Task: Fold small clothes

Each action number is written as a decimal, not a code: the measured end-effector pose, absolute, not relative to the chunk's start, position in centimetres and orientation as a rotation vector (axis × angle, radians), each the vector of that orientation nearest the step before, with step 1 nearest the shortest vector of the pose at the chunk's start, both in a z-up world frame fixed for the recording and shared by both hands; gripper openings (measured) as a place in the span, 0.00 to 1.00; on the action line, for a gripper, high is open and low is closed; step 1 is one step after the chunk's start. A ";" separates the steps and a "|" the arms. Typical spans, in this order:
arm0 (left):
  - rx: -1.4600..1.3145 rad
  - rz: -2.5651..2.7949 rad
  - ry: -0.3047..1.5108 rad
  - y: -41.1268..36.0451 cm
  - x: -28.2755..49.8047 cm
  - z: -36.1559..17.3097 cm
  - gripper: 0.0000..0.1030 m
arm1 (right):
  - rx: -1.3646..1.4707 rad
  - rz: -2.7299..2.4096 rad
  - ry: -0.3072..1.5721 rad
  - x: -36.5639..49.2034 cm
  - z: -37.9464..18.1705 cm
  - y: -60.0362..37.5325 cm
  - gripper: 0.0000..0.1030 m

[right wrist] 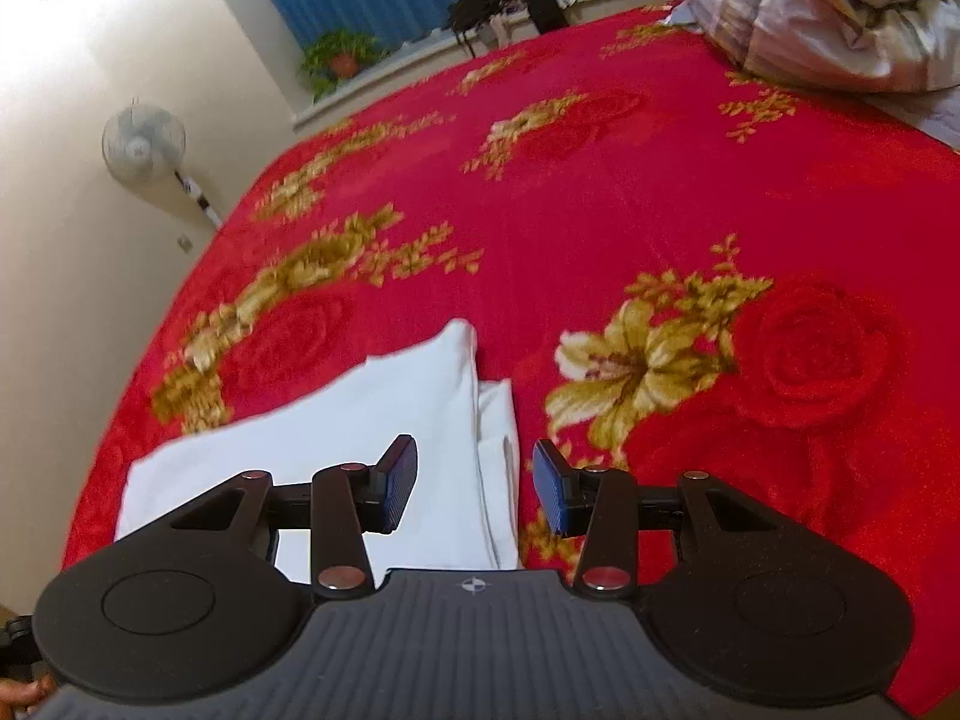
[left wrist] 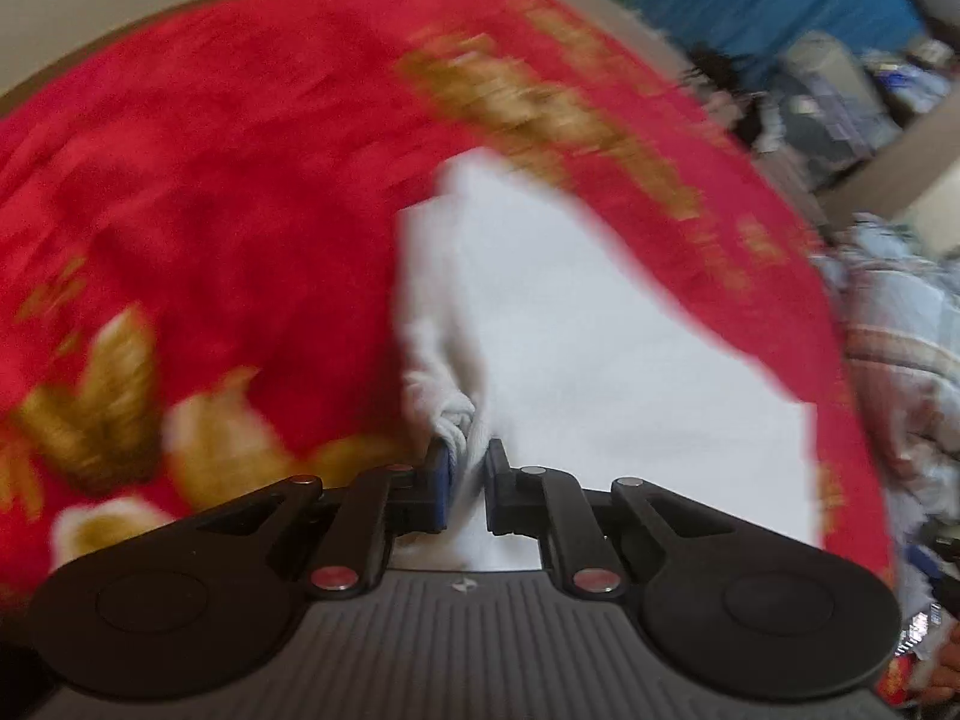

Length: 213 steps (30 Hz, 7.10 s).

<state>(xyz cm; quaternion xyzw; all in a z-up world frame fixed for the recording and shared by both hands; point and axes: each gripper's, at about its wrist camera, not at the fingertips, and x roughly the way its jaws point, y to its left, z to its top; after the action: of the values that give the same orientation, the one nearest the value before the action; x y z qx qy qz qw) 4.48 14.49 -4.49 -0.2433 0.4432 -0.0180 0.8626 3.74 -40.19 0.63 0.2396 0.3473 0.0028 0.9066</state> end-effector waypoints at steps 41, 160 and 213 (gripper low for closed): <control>-0.202 -0.426 0.919 -6.5 12.4 -5.9 0.58 | 0.454 -0.047 0.893 8.1 -6.7 -40.2 0.46; -0.035 0.004 0.749 -0.2 -3.4 -0.9 1.00 | 0.025 0.186 0.582 -0.7 -1.8 -18.7 0.78; -0.032 -0.009 0.751 -0.3 -3.1 -1.4 1.00 | 0.014 0.178 0.582 -0.6 -1.9 -18.6 0.78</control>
<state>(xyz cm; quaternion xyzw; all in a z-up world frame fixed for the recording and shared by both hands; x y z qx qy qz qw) -3.12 -0.27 -1.37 -0.0157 0.3669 -0.0046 0.9301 -0.60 -18.59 -1.93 0.0071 0.2863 0.0876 0.9541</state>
